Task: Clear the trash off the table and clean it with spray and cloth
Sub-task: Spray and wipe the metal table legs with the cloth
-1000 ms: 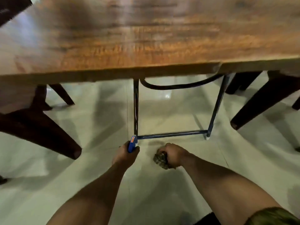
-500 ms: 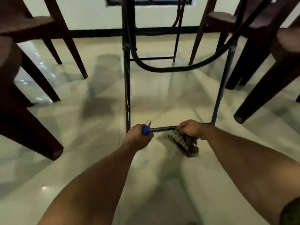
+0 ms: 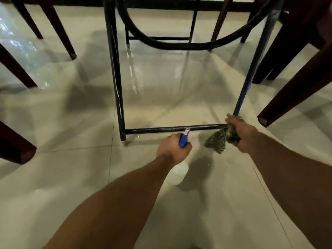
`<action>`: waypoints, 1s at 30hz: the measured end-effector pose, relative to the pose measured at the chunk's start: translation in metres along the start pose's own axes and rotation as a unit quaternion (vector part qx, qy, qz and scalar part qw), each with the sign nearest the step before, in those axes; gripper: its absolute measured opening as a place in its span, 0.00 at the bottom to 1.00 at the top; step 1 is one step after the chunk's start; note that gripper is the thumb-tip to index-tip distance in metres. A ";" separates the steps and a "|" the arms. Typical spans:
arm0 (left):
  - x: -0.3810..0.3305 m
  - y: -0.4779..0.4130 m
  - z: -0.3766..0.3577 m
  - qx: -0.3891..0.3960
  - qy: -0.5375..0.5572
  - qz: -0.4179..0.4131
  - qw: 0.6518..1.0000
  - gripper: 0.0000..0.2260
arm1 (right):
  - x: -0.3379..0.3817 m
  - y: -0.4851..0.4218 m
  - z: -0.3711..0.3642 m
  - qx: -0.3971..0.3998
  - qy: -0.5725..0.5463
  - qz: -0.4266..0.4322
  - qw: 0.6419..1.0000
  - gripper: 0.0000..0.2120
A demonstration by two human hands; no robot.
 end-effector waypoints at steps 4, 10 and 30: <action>-0.018 -0.017 -0.016 0.005 -0.001 0.006 1.000 0.09 | 0.009 -0.033 0.007 0.029 0.016 0.114 0.993 0.04; -0.040 -0.032 -0.023 0.001 0.011 -0.022 1.000 0.09 | -0.026 -0.047 0.014 -0.034 -0.019 0.208 0.977 0.11; -0.022 -0.061 -0.048 0.065 0.008 0.017 0.998 0.12 | -0.052 -0.066 -0.042 -0.009 0.438 0.399 0.806 0.32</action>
Point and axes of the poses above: each hand's wrist, its own y-axis away from the middle knuckle, its own z-axis out of the back of the hand, x = y × z, the point moved 4 cm from there along -y, towards the middle knuckle, and after that the axes turned 11 degrees about -y, right-handed, at the moved point
